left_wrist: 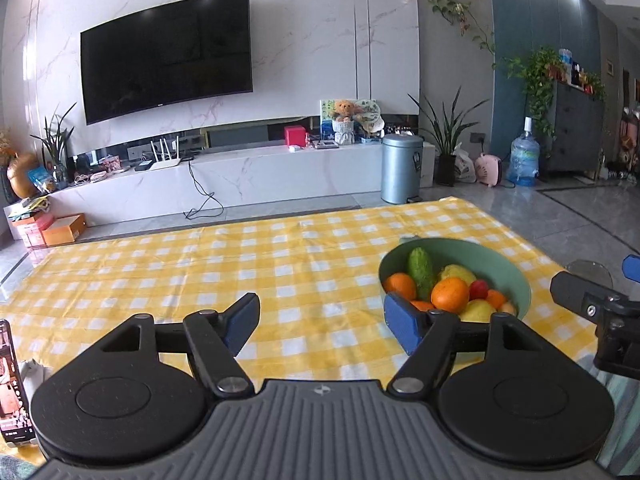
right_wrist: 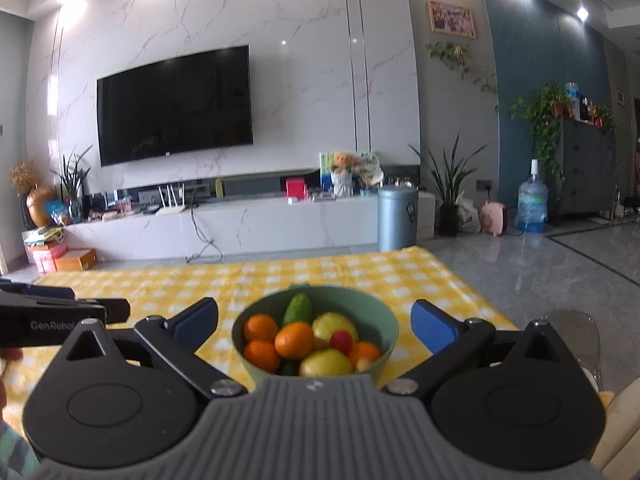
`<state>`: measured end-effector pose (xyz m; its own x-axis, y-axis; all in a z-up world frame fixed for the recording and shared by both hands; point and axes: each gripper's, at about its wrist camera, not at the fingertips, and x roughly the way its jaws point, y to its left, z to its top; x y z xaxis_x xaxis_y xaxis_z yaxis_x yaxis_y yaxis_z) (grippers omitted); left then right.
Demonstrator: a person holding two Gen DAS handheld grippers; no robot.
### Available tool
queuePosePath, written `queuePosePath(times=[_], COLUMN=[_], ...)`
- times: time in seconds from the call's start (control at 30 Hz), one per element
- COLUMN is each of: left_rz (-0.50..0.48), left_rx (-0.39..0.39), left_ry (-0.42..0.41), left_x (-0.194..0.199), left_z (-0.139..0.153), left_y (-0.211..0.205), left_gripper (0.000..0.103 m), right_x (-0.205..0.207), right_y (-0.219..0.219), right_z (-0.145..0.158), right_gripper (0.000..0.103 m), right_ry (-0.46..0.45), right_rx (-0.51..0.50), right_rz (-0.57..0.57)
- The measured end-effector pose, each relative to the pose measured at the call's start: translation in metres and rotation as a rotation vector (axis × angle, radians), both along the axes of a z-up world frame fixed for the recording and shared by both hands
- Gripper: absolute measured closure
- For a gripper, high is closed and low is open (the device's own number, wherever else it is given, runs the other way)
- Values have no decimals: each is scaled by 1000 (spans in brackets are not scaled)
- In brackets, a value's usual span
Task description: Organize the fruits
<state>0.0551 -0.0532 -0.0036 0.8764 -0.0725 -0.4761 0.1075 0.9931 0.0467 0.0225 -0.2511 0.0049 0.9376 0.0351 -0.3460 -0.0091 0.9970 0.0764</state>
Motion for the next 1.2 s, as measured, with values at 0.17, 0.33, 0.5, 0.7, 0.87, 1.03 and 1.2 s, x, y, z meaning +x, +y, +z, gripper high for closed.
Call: queuePosePath(times=[0.17,0.33,0.5,0.7,0.87,1.03,1.2], left_rz=[-6,-32,-35,-13,-7,-8,-2], left_rx=[20,60,78,72,63,63,66], left_ry=[7,63,96,131,140,140,144], left_x=[1,3,3,7,7,7,8], left_z=[-14,-27,-37,-40,-39,-38,-36], left_y=[-4,-11,-12,-7,-4,-3,-3], left_gripper=[18,17,17,16,16,16,16], right_x=[6,10,21,20,20,19,18], right_y=[-3,0,5,4,6,7,6], right_z=[-19,-28,-35,-36,-36,-36,-35], right_gripper=[4,4,4,4,4,4,4], right_ry=[77,110,163,157,157,159,158], right_rx=[11,27,2,13,3,-6,-6], right_rz=[16,29,36,34,30,28,27])
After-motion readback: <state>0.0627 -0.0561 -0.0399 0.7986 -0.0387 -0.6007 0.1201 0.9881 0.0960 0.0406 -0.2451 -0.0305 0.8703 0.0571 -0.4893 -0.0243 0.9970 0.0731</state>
